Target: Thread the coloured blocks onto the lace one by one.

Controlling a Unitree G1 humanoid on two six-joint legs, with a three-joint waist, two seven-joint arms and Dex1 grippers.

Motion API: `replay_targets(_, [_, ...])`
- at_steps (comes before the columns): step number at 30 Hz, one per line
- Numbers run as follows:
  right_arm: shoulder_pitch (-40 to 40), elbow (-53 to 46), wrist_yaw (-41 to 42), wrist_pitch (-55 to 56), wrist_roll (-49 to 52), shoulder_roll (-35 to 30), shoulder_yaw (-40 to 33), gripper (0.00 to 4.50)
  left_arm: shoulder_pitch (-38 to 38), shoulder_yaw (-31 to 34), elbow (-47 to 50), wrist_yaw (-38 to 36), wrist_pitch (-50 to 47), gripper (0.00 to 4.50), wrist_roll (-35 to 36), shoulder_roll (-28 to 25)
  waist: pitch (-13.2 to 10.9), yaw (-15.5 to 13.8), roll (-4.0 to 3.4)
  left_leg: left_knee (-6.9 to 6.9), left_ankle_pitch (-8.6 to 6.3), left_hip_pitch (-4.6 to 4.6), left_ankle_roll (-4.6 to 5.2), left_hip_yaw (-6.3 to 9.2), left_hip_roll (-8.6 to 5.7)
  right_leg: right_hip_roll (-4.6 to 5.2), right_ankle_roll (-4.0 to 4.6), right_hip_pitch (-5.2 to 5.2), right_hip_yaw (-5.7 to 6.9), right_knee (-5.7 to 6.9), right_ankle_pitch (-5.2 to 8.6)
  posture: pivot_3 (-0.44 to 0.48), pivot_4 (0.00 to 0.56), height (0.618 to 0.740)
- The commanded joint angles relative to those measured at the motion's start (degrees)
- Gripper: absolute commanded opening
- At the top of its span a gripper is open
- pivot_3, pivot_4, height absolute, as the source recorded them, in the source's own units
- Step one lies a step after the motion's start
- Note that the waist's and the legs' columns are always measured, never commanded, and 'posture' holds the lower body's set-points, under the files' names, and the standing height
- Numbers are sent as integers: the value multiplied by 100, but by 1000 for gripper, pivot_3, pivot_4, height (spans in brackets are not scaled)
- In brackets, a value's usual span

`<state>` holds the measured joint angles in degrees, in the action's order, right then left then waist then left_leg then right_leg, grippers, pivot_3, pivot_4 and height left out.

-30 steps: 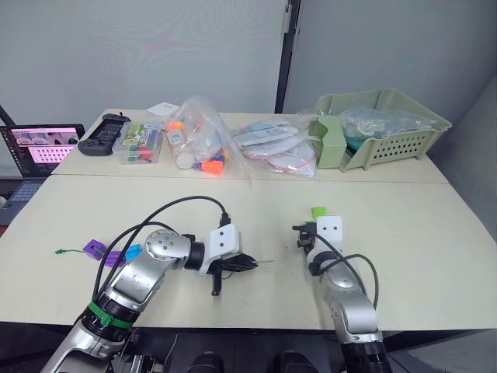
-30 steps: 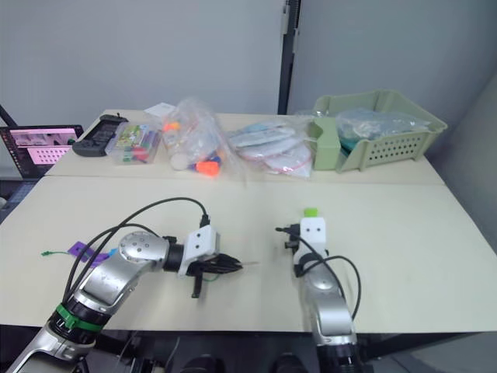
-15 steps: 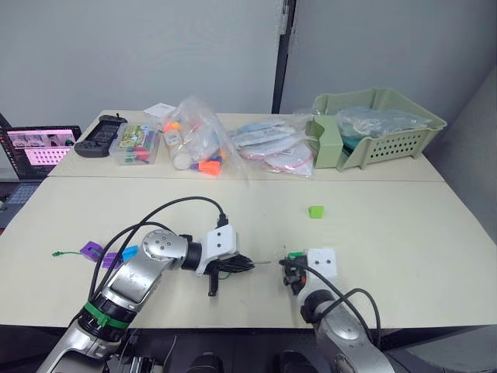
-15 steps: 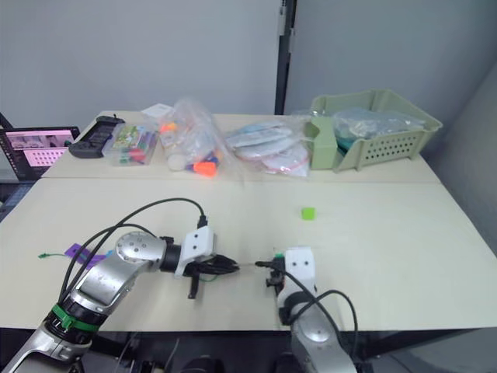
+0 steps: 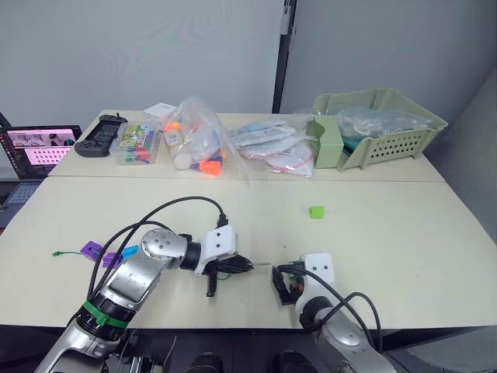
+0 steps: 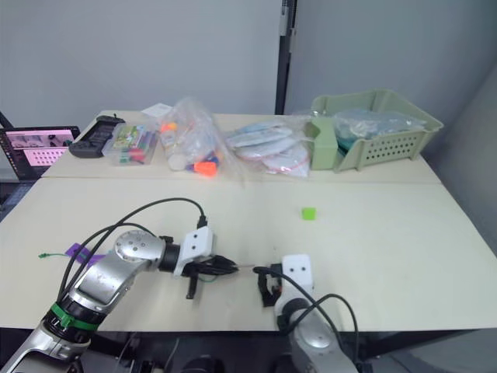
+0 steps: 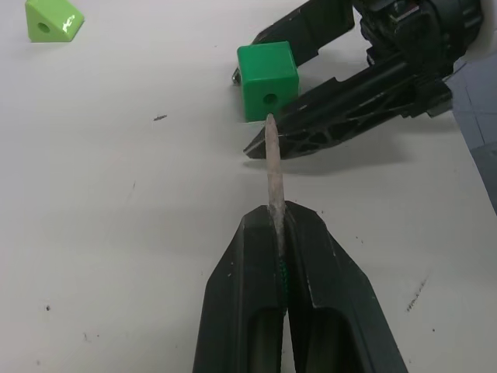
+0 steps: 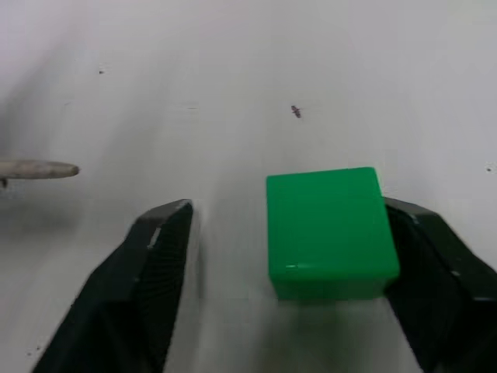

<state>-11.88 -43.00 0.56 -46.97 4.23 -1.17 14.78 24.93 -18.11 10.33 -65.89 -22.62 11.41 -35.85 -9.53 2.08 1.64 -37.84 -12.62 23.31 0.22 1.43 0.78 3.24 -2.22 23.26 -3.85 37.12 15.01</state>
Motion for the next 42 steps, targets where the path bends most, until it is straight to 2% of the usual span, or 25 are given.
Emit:
replay_targets(1, [112, -896, 725, -241, 420, -679, -301, 4484, 32, 145, 147, 16, -4, 0, 88, -53, 0, 1, 0, 0, 0, 0, 0, 0, -1, 1, -2, -1, 0, -1, 1, 0, 150, 740])
replay_targets(6, [330, -1166, 2402, -433, 1566, -2125, -1224, 4484, -48, 187, 207, 59, -11, 0, 106, -78, 0, 6, 1, -1, 0, -5, 0, -2, -3, -3, -2, -8, 1, 0, 1, 0, 150, 740])
replay_targets(9, [795, -359, 3993, 165, 2017, -3381, -1521, 4484, -99, 196, 235, 63, 1, 0, 99, -91, -1, 10, 2, -2, 0, -7, 0, -7, -5, -4, -2, -12, 3, -3, 1, 0, 150, 740])
replay_targets(12, [1547, 774, 5059, 955, 1891, -4157, -1271, 4484, -166, 203, 415, 16, -158, 0, 177, -144, -3, 25, 5, -2, 0, -14, 0, -25, -8, -9, -2, -18, 3, -4, 1, 0, 150, 740])
replay_targets(14, [2066, 1491, 5614, 1500, 1678, -4435, -980, 4484, -202, 185, 608, -47, -378, 0, 242, -229, -4, 33, 5, -2, 0, -11, 0, -35, -6, -13, -1, -14, 3, -4, 1, 0, 150, 740])
replay_targets(18, [2809, 2904, 6431, 2878, 1077, -4567, -401, 4484, -242, 192, 1065, -38, -1008, 0, 430, -442, -6, 18, 8, -1, 0, -7, 1, -39, -3, -16, -1, -10, 2, -4, 1, 0, 150, 740])
replay_targets(25, [3260, 4257, 7118, 4075, 721, -4345, -52, 4484, -38, -2, 1470, 298, -1856, 0, 316, -645, -6, -80, 8, -6, 0, -3, 1, -37, -6, -5, -2, -11, -1, -2, 0, 0, 150, 740])
replay_targets(26, [3270, 4378, 7127, 4182, 684, -4296, -39, 4098, 10, -56, 1494, 365, -1945, 0, 279, -639, -6, -94, 8, -7, 0, -4, 1, -37, -6, -6, -2, -12, -1, -2, 0, 0, 150, 740])
replay_targets(28, [3291, 4538, 7144, 4325, 636, -4228, -30, 3675, 77, -129, 1526, 447, -2050, 0, 255, -642, -6, -108, 8, -7, 0, -5, 1, -37, -6, -7, -2, -12, -1, -1, 0, 0, 150, 740])
replay_targets(35, [3240, 4479, 6957, 4058, 714, -3888, -114, 1225, 472, -519, 1386, 542, -2169, 0, 127, -521, -6, -120, 8, -7, 0, -7, 1, -34, -6, -10, 0, -12, -1, 3, -2, 0, 150, 740])
replay_targets(38, [3165, 4052, 6790, 3628, 807, -3789, -139, 1183, 718, -668, 1300, 632, -2274, 0, 71, -368, -6, -124, 8, -7, 0, -8, 0, -34, -7, -10, 1, -13, -1, 3, -2, 0, 150, 740])
replay_targets(42, [3036, 3198, 6427, 2766, 648, -3728, 97, 1183, 914, -764, 1364, 588, -2469, 0, 23, -482, -6, -105, 7, -7, 0, -4, 1, -16, -7, -13, 1, -6, -1, 8, -2, 0, 150, 740])
